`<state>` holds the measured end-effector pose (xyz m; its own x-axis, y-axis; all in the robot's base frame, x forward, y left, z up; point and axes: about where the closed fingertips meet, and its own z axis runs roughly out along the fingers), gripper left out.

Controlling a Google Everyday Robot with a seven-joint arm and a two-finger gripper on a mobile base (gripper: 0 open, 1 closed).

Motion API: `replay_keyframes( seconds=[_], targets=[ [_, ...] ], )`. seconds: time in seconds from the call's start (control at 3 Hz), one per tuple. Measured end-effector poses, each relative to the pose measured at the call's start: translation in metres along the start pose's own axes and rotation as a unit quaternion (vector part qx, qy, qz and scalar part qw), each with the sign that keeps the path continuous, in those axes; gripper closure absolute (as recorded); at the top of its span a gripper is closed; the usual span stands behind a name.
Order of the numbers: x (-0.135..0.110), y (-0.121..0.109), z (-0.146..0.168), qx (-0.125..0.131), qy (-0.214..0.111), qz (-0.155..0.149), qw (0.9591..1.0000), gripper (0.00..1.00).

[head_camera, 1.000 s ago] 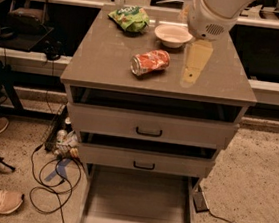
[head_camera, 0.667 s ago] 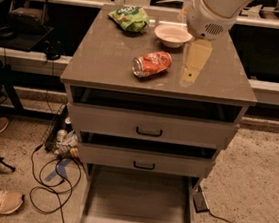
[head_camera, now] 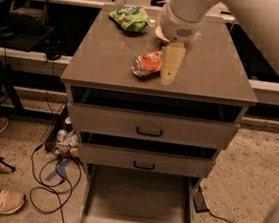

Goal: Place coke can into bottom drawer

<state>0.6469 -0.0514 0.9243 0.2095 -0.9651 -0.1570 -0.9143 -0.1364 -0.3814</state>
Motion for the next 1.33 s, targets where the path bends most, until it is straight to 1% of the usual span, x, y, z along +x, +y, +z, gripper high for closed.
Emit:
replay_keyframes(
  seconds=[0.33,0.67,1.0,1.33],
  targets=[
    [-0.011,-0.020,0.029,-0.004,-0.010,-0.017,0.9998,0.00],
    [-0.012,-0.036,0.056,-0.012,-0.017,-0.022,0.9995,0.00],
    [-0.014,-0.046,0.084,-0.026,-0.020,-0.029,0.9990,0.00],
    [-0.014,-0.051,0.104,-0.041,-0.019,-0.033,0.9984,0.00]
  ],
)
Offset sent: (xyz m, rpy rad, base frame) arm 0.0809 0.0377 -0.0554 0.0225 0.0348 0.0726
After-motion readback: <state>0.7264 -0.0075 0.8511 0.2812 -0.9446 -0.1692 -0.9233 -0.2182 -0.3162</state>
